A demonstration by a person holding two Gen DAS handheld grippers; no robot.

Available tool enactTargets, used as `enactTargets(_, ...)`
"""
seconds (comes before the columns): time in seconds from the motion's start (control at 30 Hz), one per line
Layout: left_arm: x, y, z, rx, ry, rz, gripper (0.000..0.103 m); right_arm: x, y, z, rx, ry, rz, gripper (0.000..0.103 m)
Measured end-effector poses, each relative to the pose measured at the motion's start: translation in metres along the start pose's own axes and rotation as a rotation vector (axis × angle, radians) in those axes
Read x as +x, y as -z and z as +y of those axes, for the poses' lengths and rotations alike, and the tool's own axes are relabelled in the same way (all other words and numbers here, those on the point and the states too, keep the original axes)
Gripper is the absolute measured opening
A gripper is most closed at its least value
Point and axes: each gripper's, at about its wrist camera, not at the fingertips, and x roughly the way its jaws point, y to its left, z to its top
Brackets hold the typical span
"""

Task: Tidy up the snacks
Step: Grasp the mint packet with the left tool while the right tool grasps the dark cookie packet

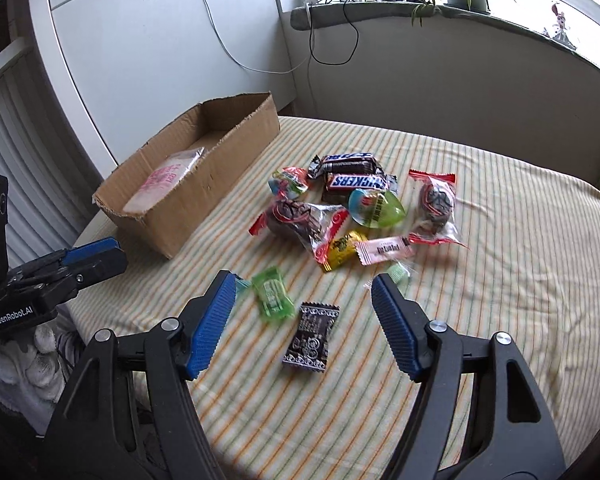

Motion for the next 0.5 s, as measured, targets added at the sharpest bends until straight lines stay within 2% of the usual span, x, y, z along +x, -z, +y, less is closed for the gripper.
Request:
enactTargets(0.2, 0.018, 0.015, -0.023, 0.074, -0.005, 0.046, 0.051, 0.008, 0.026, -0.004, -0.009, 0.029, 0.029, 0.072)
enactTargets(0.3, 0.028, 0.021, -0.033, 0.110, -0.006, 0.067, 0.051, 0.014, 0.033, -0.006, -0.001, 0.014, 0.047, 0.062)
enactTargets(0.5, 0.048, 0.027, -0.049, 0.195, -0.030, 0.108, 0.050, 0.020, 0.035, -0.004, -0.016, 0.012, 0.044, 0.056)
